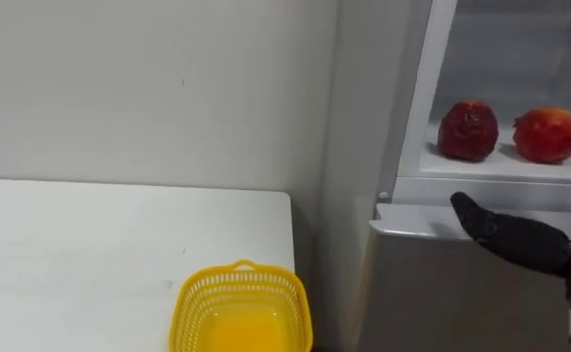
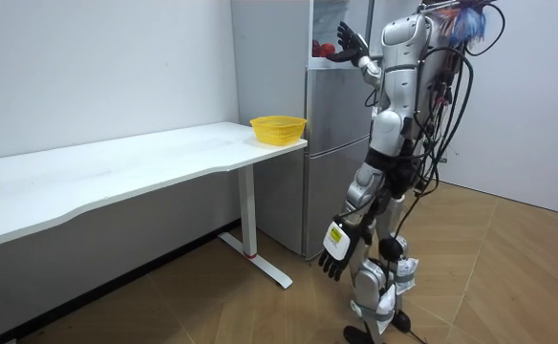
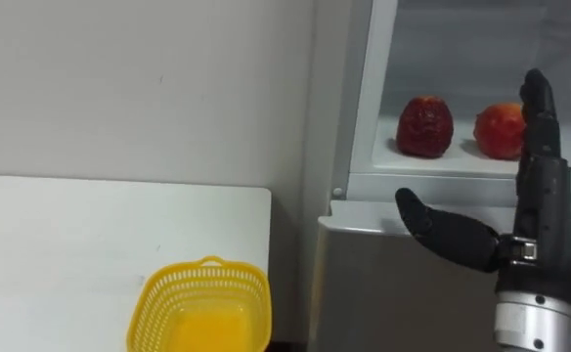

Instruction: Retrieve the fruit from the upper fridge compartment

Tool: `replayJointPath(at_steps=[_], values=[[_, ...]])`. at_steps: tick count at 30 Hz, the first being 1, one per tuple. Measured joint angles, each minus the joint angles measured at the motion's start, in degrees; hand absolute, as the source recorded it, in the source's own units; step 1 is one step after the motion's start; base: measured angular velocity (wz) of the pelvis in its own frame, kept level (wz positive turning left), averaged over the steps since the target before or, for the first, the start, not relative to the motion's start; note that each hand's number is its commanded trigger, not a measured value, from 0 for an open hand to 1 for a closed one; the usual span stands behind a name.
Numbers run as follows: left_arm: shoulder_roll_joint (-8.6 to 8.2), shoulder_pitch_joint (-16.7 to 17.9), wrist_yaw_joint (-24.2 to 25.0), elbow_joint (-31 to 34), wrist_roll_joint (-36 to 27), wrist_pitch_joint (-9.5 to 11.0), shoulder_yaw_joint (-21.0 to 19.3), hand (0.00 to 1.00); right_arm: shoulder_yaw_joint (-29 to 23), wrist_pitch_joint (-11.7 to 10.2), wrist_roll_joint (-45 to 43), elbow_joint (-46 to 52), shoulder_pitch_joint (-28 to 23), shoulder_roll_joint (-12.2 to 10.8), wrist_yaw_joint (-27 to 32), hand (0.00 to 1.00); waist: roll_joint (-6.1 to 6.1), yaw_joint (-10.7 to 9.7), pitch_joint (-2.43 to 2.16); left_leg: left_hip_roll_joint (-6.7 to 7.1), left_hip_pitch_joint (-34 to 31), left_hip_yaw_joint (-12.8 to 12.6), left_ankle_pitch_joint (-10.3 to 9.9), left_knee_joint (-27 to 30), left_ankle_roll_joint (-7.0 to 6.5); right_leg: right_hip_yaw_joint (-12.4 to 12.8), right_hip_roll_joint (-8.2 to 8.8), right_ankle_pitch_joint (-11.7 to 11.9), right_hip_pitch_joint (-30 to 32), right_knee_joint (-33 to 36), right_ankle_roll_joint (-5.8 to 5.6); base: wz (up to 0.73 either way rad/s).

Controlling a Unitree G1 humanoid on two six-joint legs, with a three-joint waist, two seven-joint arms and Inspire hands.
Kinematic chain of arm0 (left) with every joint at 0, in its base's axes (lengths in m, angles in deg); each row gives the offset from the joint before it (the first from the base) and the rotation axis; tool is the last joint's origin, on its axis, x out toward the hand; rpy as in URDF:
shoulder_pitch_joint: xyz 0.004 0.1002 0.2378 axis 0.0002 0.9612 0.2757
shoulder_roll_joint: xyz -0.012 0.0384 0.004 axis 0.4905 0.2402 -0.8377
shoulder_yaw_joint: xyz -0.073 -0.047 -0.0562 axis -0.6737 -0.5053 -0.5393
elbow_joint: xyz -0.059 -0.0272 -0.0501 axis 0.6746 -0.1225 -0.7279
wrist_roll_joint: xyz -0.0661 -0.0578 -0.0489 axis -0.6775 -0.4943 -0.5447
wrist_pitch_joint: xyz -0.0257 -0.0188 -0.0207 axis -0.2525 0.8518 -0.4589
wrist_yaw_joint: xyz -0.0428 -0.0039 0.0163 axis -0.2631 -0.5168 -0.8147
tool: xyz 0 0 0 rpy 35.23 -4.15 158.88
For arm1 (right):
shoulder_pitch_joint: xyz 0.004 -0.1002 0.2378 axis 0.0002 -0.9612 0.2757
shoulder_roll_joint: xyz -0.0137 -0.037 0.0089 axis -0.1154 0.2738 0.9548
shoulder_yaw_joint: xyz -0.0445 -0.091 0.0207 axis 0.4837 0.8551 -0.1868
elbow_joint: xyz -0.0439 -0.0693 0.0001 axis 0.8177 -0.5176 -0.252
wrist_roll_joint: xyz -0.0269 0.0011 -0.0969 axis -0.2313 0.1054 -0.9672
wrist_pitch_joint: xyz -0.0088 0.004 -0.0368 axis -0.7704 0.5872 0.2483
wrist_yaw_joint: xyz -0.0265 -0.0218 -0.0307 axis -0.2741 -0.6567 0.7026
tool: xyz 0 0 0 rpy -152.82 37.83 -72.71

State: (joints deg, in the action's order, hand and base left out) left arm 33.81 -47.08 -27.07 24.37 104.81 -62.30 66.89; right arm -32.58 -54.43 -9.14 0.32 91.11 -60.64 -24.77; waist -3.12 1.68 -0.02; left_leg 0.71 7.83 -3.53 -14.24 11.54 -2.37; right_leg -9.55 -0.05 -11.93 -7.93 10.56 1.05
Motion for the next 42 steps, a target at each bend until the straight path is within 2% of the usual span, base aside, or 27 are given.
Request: replayJointPath(at_steps=[5, 9, 12, 16, 20, 24, 27, 33, 38, 42], values=[[0.02, -0.2, 0.8, 0.5, 0.1, -0.5, -0.9, 0.0, 0.0, 1.0, -0.2, -1.3, 0.9, 0.1, -0.9, 0.0, -0.36, 0.4, 0.16, -0.02, -0.1, 0.5, 0.0, 0.3, 0.02, -0.2, 0.11, 0.0, -0.4, 0.1, 0.03, 0.03], [0.11, -0.2, 1.1, 0.5, 0.1, -0.8, -1.2, 0.0, 0.0, 1.3, -0.1, -4.0, 3.4, 0.1, -1.8, 0.0, -0.94, 0.5, 0.39, -0.02, -0.2, 0.6, 0.0, 0.1, 0.02, -0.2, 0.12, 0.1, -0.1, 0.1, 0.11, 0.0], [0.33, -0.3, 1.1, 0.5, 0.1, -0.7, -1.2, 0.0, 0.0, 1.3, 0.2, -7.3, 6.3, 2.1, -1.9, 0.0, -1.33, 1.0, 0.53, -0.02, -0.2, 0.6, 0.0, 0.2, 0.02, -0.2, 0.05, 0.1, -0.2, 0.1, 0.15, 0.0], [0.35, -0.3, 1.1, 0.5, 0.3, -1.4, -1.7, 0.0, -0.5, 1.3, 1.7, -9.2, 8.2, 3.4, -1.9, 0.0, -1.91, 1.9, 0.44, -0.02, -0.3, 1.0, 0.1, 0.2, 0.12, -0.7, 0.05, 0.1, -0.3, 0.0, 0.15, 0.04], [0.34, -0.1, 0.8, 0.6, 0.2, -1.6, -1.5, 0.0, -0.4, 1.9, 2.6, -11.5, 9.1, 3.7, -1.8, 0.0, -2.14, 2.5, 0.28, -0.02, -0.2, 1.2, 0.1, 0.2, 0.13, -0.7, 0.01, 0.1, -0.4, 0.0, 0.16, 0.02], [0.35, -0.1, -0.2, 0.8, 0.2, -1.6, -1.6, 0.0, -0.4, 2.5, 4.5, -12.1, 9.3, 4.0, -1.7, 0.0, -1.73, 3.1, 0.54, -0.04, -0.2, 1.4, 0.1, 0.3, 0.12, -0.8, 0.1, 0.1, -0.3, 0.0, 0.15, 0.0], [0.37, 0.0, -0.7, 1.0, 0.2, -1.6, -1.6, 0.0, -0.4, 2.5, 5.6, -12.5, 9.3, 4.0, -1.7, 0.0, -1.7, 3.1, 0.54, -0.04, -0.3, 1.5, 0.1, 0.3, 0.14, -1.1, 0.15, 0.1, -0.3, 0.0, 0.15, 0.0], [0.39, 0.0, -0.8, 1.0, 0.2, -1.6, -2.1, 0.0, -0.4, 2.5, 6.4, -12.8, 9.3, 4.3, -1.7, 0.0, -2.01, 3.1, 0.32, 0.02, -0.2, 1.9, 0.2, 0.5, 0.13, -1.7, 0.27, 0.1, -0.9, 0.1, 0.15, 0.04], [0.4, 0.0, -1.0, 1.0, 0.3, -2.2, -2.1, 0.0, -0.4, 3.2, 6.4, -13.4, 9.3, 4.5, -1.6, 0.0, -1.71, 3.1, 0.31, 0.03, -0.3, 2.0, 0.2, 0.6, 0.14, -1.7, 0.27, 0.1, -1.1, 0.2, 0.17, 0.01], [0.39, 0.2, -1.5, 1.0, 0.3, -2.8, -2.0, 0.0, -0.4, 3.6, 6.6, -13.5, 9.3, 4.5, -1.2, 0.0, -0.94, 3.1, 0.03, 0.03, -0.3, 2.1, 0.2, 0.7, 0.14, -2.0, 0.36, 0.2, -1.1, 0.3, 0.28, 0.0]])
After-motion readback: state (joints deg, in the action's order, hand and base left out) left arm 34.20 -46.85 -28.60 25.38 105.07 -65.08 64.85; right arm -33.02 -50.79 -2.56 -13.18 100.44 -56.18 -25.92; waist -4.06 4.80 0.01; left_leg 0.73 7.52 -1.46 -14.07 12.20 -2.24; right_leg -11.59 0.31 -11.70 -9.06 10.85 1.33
